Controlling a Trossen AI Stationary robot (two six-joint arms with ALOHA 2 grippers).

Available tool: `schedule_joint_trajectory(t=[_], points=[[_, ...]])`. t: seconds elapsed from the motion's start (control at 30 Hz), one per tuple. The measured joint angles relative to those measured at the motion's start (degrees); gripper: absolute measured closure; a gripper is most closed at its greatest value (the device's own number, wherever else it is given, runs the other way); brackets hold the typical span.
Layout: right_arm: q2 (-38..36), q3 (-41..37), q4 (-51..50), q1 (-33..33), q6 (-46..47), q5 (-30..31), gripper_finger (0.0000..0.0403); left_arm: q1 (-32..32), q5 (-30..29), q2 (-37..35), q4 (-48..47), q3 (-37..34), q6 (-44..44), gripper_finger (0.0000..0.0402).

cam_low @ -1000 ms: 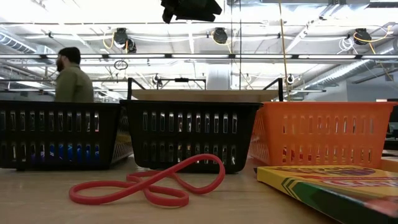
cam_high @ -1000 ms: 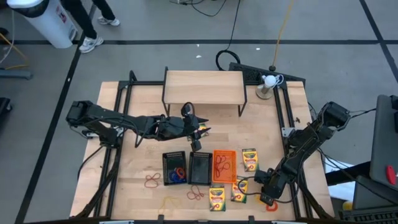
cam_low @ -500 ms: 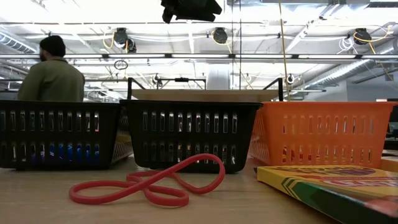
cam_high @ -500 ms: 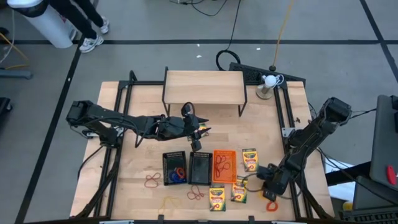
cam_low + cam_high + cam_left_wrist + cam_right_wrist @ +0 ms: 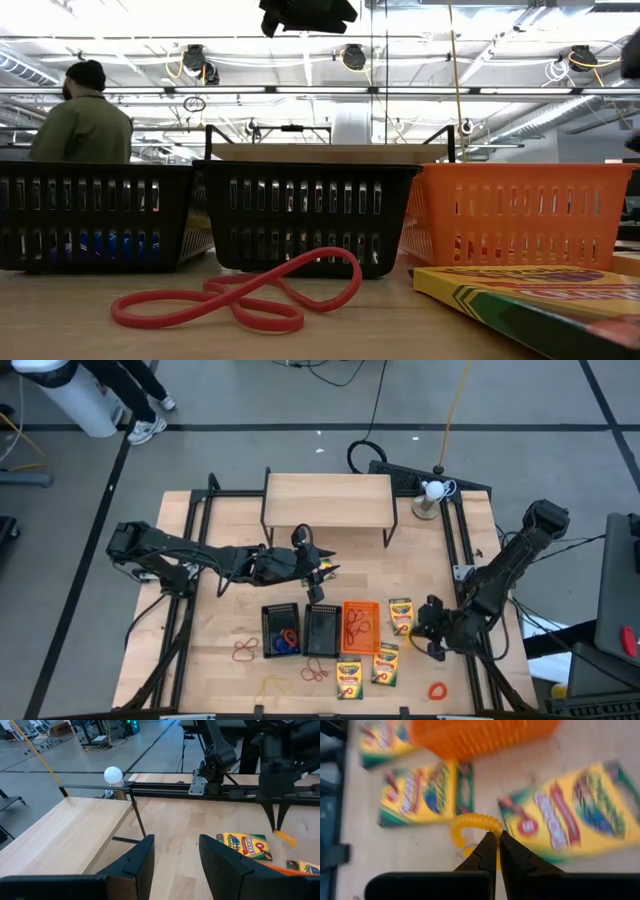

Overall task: Pick & Place Office Desk Supplies
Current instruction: Put the yellow spring keychain into the left black bin

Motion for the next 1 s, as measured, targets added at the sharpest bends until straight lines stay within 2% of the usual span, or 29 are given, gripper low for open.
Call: schedule_joint_trajectory(t=[0.23,0.33,0.57,0.67,0.77,0.9,1.0], points=[[-5.69,0.11,7.00,0.00,-13.67,8.13,0.0403,0.00,0.02,0.00,0.42,0.00,-0.21,0.0245],[-7.40,0.11,11.99,0.00,-22.26,13.41,0.0403,0.02,0.42,0.00,1.66,0.00,-4.76,0.0245],[-9.96,0.22,31.28,-0.14,-49.98,26.47,0.0403,-0.04,9.04,0.00,1.24,0.00,-8.67,0.0245],[-10.26,0.24,40.10,-1.40,-60.15,26.81,0.0403,-0.82,10.45,0.00,1.33,0.00,-8.55,0.0245],[-10.33,0.28,44.72,-3.36,-66.29,25.66,0.0403,-2.07,10.13,0.00,2.76,0.00,-7.43,0.0245],[-10.26,0.28,44.73,-7.42,-65.59,25.09,0.0403,-3.85,10.14,1.95,7.98,0.00,-4.14,0.0245],[-9.64,0.27,44.14,-11.19,-63.40,21.79,0.0403,-4.58,11.56,4.82,14.96,0.06,-0.90,0.0245]])
